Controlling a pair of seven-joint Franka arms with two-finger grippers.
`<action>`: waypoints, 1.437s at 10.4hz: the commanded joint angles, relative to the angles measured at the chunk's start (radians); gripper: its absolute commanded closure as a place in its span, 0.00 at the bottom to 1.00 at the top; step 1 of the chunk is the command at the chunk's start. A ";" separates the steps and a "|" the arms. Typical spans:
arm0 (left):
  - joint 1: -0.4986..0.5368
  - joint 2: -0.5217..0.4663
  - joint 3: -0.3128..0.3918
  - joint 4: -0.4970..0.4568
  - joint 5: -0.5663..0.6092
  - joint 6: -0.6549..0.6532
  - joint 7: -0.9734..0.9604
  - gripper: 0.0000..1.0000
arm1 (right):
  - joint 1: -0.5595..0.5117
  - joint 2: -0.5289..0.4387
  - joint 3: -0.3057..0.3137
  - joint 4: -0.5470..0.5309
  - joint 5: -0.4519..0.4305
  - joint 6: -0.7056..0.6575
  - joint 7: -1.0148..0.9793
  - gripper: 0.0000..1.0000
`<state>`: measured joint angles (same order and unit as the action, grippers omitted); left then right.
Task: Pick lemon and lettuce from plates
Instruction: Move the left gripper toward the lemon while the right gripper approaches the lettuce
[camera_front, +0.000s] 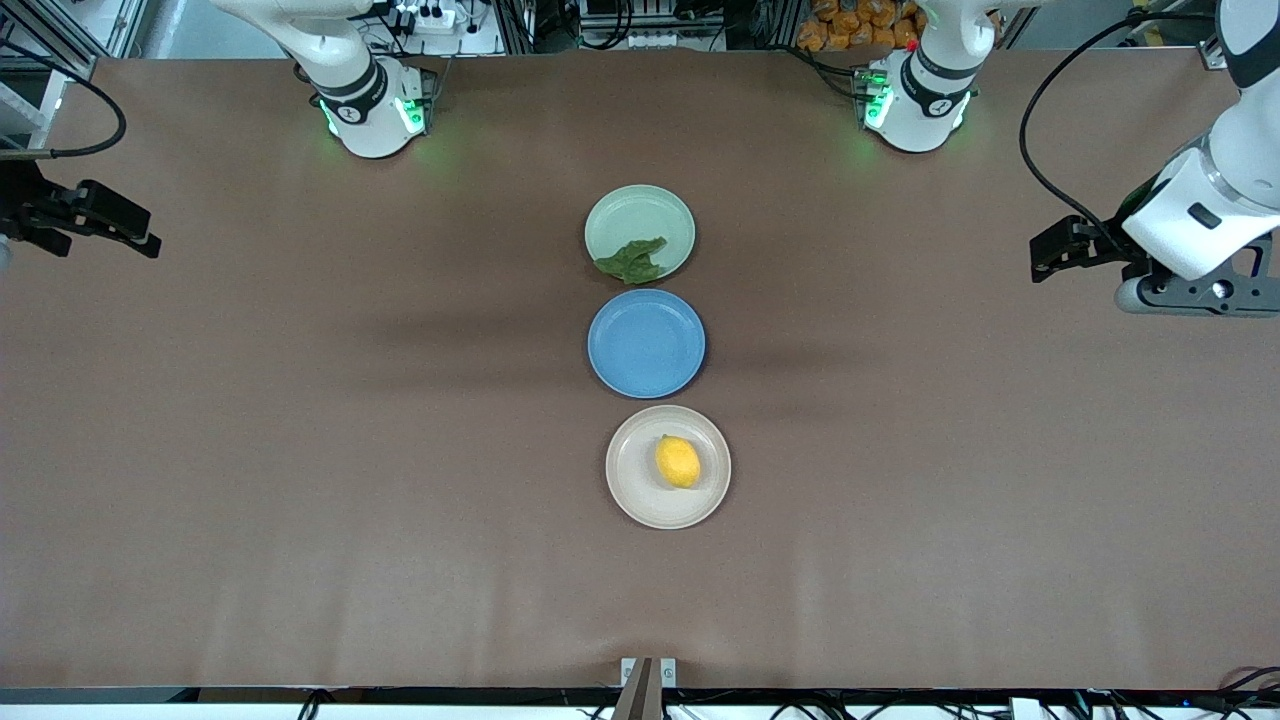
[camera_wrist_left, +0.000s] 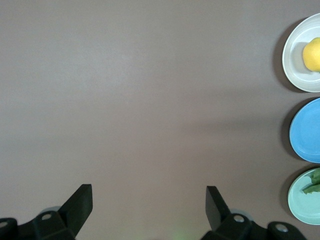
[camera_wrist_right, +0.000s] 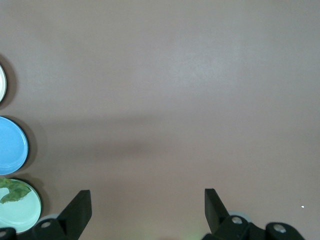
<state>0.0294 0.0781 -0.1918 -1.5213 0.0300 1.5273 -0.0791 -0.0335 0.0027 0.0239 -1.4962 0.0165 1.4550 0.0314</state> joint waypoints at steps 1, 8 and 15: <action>-0.015 0.028 -0.009 0.004 -0.021 0.007 0.002 0.00 | -0.008 -0.012 0.011 -0.006 -0.006 -0.013 0.011 0.00; -0.091 0.106 -0.009 0.006 -0.093 0.072 -0.022 0.00 | 0.075 -0.017 0.016 -0.085 -0.006 0.016 0.214 0.00; -0.172 0.219 -0.009 0.007 -0.096 0.194 -0.056 0.00 | 0.155 -0.081 0.021 -0.229 -0.015 0.047 0.380 0.00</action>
<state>-0.1388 0.2785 -0.2051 -1.5236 -0.0441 1.6979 -0.1205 0.1177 -0.0057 0.0426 -1.6357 0.0151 1.4663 0.3836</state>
